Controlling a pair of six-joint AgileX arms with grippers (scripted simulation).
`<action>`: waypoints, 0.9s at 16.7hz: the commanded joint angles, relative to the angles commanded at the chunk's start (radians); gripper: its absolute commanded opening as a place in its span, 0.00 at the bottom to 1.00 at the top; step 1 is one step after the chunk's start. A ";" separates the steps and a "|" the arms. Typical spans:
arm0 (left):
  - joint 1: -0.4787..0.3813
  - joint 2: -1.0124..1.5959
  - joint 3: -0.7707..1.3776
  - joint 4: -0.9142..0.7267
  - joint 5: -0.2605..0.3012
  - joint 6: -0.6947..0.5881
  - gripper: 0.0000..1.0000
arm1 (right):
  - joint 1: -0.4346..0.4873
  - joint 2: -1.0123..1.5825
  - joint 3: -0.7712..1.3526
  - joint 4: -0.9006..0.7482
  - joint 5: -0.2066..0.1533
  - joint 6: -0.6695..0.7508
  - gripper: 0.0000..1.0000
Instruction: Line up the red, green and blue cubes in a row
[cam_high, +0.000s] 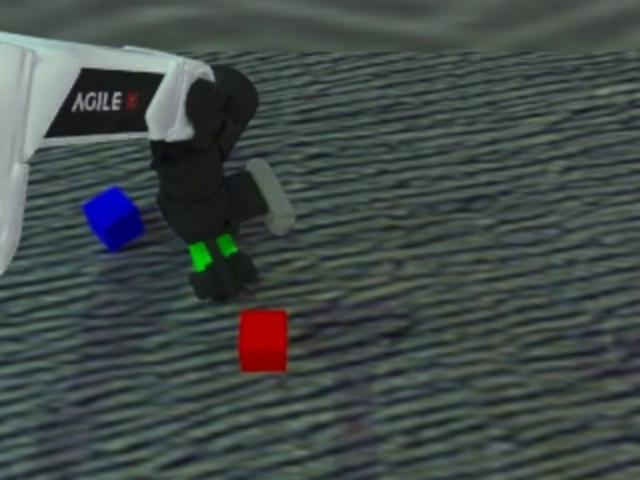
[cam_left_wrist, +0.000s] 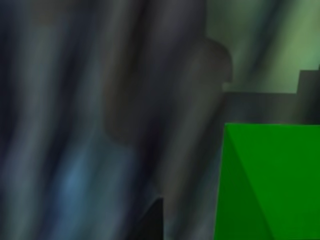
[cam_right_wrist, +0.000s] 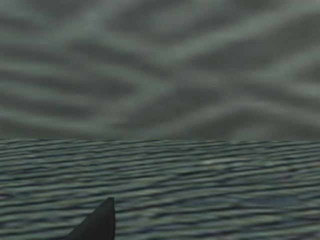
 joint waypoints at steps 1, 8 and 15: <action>0.000 0.000 0.000 0.000 0.000 0.000 0.40 | 0.000 0.000 0.000 0.000 0.000 0.000 1.00; 0.000 0.000 0.000 0.000 0.000 0.000 0.00 | 0.000 0.000 0.000 0.000 0.000 0.000 1.00; 0.000 -0.010 -0.001 -0.006 0.004 -0.002 0.00 | 0.000 0.000 0.000 0.000 0.000 0.000 1.00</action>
